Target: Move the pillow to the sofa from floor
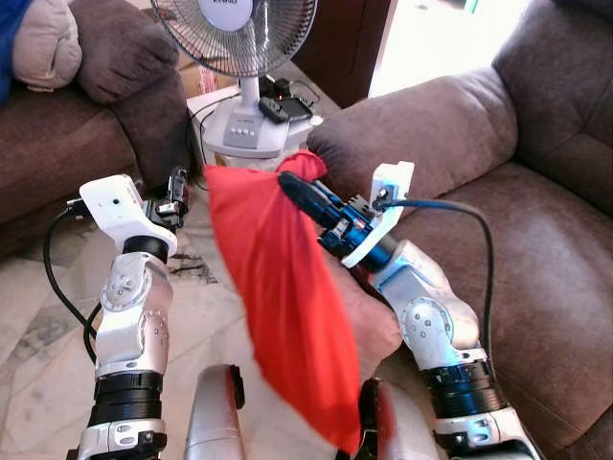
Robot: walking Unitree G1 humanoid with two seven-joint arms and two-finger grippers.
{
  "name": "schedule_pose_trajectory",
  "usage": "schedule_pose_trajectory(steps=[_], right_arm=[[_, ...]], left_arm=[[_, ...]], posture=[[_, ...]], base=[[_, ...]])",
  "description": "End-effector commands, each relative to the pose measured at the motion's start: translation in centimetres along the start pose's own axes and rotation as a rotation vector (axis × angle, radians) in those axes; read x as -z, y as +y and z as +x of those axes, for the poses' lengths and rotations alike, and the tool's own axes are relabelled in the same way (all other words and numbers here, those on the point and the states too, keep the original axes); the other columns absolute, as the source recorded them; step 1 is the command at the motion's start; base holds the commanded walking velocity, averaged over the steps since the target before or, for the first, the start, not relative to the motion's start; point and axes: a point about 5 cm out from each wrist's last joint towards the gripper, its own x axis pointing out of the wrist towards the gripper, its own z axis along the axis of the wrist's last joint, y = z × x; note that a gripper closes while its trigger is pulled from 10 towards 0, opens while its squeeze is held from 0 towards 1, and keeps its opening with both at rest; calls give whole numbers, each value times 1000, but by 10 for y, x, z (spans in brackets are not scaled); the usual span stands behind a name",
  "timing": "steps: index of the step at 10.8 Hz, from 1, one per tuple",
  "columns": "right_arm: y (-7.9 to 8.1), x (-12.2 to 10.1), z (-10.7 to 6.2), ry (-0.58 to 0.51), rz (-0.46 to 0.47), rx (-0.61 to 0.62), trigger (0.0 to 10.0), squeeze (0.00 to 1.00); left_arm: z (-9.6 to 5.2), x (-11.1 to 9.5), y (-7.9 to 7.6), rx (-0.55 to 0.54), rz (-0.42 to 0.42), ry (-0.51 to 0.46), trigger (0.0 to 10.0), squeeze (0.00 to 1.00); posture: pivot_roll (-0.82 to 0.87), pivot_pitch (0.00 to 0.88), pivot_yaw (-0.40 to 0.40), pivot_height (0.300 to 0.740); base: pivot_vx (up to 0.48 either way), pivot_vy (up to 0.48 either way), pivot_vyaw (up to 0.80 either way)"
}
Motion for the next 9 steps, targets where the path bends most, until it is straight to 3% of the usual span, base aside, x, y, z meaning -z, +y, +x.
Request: schedule_pose_trajectory(steps=[1, 2, 5, 9], right_arm=[[17, -22, 10, -81, -74, -93, 10000, 0], [7, -15, 0, -66, -83, 4, 10000, 0], [-44, -7, -41, -26, -165, 476, 10000, 0], [-74, 20, -89, 101, -283, 811, 10000, 0]], left_arm=[[0, -5, -2, 8, -12, -15, 10000, 0], [-2, -2, -2, 8, -14, -5, 10000, 0], [-12, 12, -6, 22, 30, 40, 10000, 0], [-34, 40, 4, -5, 163, 118, 10000, 0]], posture=[[135, 45, -74, 584], [131, 53, -71, 584], [120, 67, -60, 584], [120, 75, -57, 584]], base=[[0, 0, 0], [0, 0, 0], [0, 0, 0], [0, 0, 0]])
